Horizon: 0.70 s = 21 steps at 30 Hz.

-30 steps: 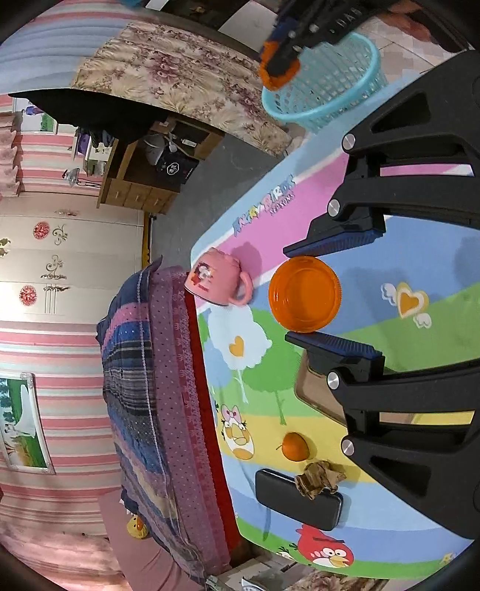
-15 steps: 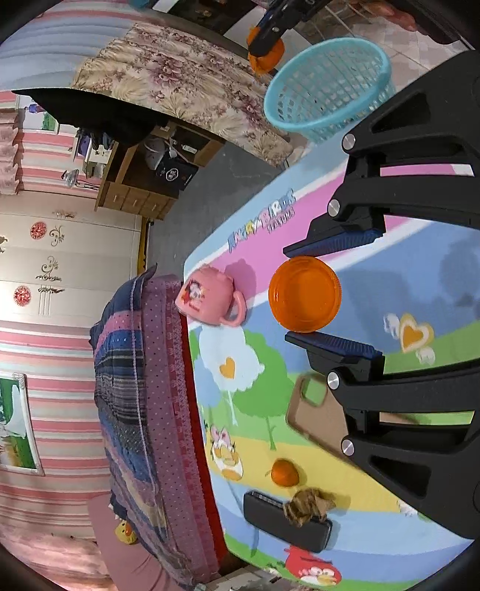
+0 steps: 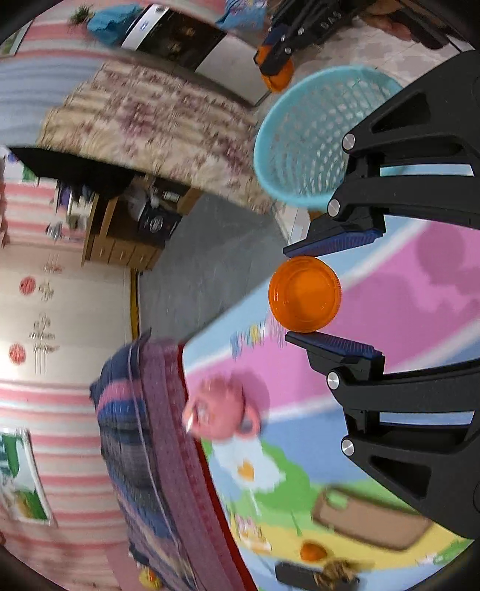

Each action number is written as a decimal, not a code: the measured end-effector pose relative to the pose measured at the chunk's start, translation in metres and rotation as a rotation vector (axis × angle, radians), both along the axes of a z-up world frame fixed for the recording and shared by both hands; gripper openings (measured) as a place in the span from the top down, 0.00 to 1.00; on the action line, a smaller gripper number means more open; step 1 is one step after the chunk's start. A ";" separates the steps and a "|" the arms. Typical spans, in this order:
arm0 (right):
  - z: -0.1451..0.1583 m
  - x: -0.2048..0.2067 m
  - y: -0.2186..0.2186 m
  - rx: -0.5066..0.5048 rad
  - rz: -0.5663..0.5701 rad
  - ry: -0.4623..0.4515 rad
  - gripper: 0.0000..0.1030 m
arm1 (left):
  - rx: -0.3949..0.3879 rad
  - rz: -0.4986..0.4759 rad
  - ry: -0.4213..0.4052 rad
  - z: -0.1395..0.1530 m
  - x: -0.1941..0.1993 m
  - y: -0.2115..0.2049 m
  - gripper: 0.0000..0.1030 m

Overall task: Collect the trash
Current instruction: 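Carry the orange cup and mandarin over the light-blue basket with both tools, then open both tools to drop the cup and mandarin into the basket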

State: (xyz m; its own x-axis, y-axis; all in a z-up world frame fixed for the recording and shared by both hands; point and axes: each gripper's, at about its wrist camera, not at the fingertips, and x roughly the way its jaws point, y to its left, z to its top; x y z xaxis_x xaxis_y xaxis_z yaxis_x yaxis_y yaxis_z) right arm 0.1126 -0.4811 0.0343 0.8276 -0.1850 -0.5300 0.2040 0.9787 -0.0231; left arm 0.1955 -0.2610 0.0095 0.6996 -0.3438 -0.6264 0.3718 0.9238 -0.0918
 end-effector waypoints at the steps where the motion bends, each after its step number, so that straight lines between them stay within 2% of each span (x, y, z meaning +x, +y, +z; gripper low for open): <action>1: -0.003 0.000 -0.004 0.003 -0.006 0.002 0.74 | -0.002 -0.018 0.004 -0.004 0.000 -0.008 0.62; 3: -0.009 -0.001 -0.012 0.005 -0.014 0.008 0.74 | 0.006 -0.048 0.008 -0.011 0.000 -0.025 0.62; 4: -0.012 -0.001 -0.014 0.005 -0.017 0.011 0.79 | 0.008 -0.061 -0.001 -0.014 -0.001 -0.033 0.62; 16: -0.037 -0.012 -0.040 0.034 -0.063 0.035 0.80 | 0.031 -0.199 -0.013 -0.034 -0.010 -0.101 0.61; 21: -0.039 -0.023 -0.050 0.055 -0.103 0.023 0.80 | 0.037 -0.220 -0.032 -0.034 -0.015 -0.113 0.32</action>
State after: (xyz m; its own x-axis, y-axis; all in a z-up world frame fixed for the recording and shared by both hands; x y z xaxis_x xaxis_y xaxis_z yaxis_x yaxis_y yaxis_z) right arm 0.0900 -0.5310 -0.0046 0.7934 -0.2386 -0.5600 0.3035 0.9525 0.0241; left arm 0.1807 -0.3738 -0.0245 0.6304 -0.4672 -0.6199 0.5666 0.8228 -0.0440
